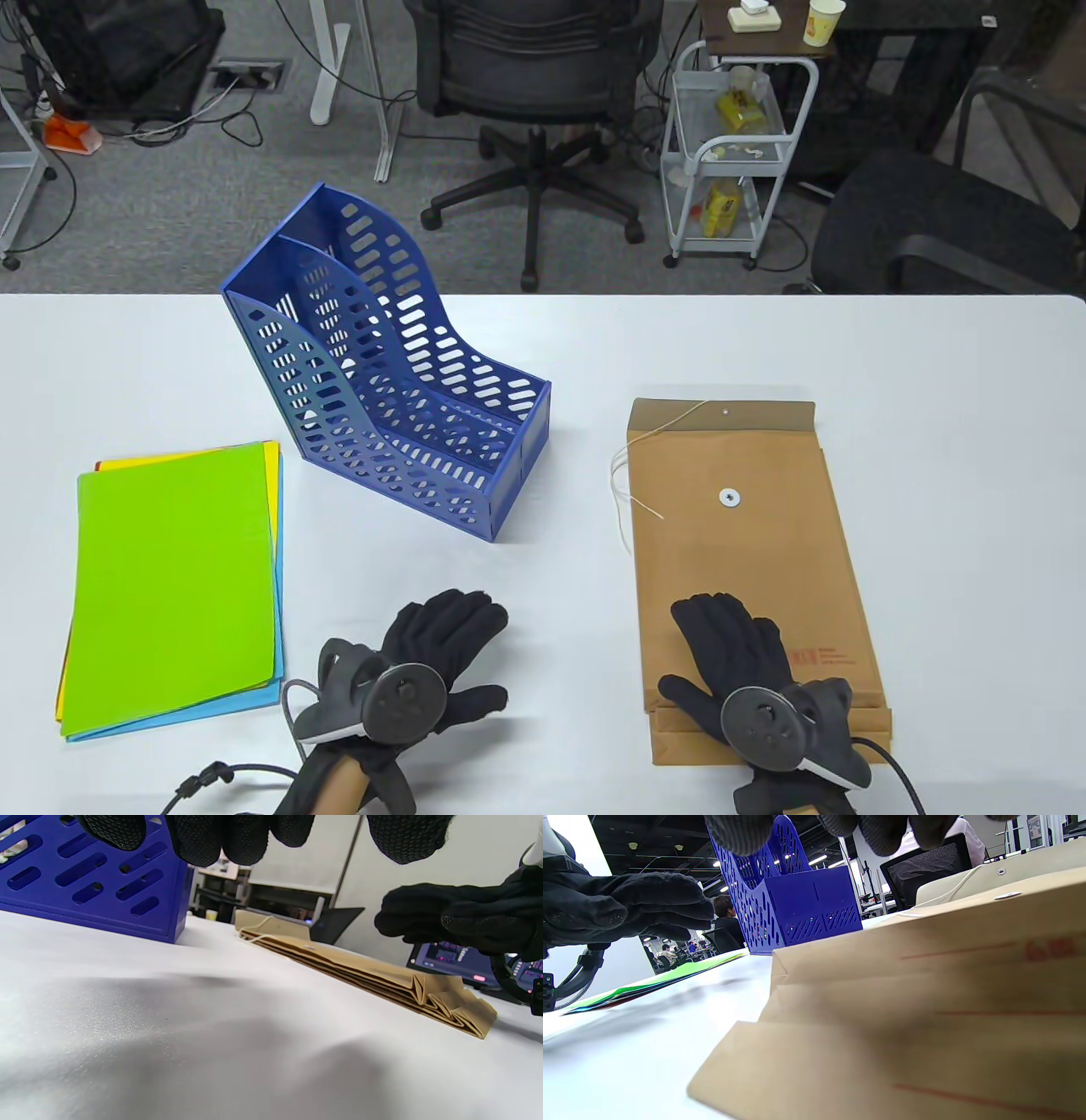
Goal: Pull cardstock from document pouches and stack
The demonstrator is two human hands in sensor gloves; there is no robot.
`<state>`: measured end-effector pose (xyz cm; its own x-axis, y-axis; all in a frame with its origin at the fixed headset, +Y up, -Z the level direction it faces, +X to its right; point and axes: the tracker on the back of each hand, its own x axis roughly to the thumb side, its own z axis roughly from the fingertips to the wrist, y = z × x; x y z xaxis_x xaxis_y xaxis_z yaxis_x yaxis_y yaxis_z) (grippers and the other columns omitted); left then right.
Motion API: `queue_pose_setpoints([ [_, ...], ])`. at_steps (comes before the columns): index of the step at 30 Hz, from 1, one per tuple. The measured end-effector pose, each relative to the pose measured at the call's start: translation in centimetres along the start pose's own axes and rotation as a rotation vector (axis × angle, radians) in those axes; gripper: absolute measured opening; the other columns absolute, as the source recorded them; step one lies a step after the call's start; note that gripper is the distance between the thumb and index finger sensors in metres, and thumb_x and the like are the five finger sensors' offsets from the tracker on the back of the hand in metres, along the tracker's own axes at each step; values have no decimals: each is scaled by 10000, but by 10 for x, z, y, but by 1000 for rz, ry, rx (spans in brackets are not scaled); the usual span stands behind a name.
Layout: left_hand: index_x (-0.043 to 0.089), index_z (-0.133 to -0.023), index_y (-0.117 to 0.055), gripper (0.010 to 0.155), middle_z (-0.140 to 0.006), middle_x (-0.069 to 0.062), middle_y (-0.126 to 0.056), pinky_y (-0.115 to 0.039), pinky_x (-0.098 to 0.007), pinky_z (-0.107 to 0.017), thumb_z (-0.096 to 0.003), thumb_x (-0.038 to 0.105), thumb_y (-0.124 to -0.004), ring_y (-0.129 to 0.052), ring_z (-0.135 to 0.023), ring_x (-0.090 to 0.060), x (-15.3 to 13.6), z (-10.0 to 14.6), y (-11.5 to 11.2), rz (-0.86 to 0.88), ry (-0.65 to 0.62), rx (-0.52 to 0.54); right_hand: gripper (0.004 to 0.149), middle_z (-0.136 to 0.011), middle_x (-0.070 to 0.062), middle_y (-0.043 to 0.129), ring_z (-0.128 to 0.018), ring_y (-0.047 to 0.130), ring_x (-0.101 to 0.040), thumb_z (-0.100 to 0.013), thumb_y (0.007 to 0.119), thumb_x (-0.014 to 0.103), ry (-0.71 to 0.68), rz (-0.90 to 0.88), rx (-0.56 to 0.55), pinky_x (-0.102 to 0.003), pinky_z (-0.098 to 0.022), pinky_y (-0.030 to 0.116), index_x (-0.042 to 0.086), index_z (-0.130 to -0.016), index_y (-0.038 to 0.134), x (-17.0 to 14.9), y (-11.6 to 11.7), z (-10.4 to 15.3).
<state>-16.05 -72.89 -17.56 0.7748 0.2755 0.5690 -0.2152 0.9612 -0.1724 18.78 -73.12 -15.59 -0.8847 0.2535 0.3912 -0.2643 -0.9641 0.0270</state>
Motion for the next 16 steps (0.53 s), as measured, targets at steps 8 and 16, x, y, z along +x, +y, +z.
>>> queue_pose_setpoints([
  [8,152,-1210,-374,804,-1257,-199,-464,-476,-743,-735,-600,584,-670,-491,-1120,-469,-1,3,1,-11,15,18,738,-1253,-219,419,-1141,419,-518,-696,499,557,-24,-29,-2,-717,-750,415,123,-1245,267,0,1,-1],
  [16,152,-1209,-376,801,-1255,-199,-466,-477,-742,-734,-601,583,-671,-493,-1118,-470,-1,4,2,-15,31,22,734,-1250,-220,427,-1138,427,-520,-698,502,552,-33,-40,-3,-716,-748,422,119,-1245,272,1,1,0],
])
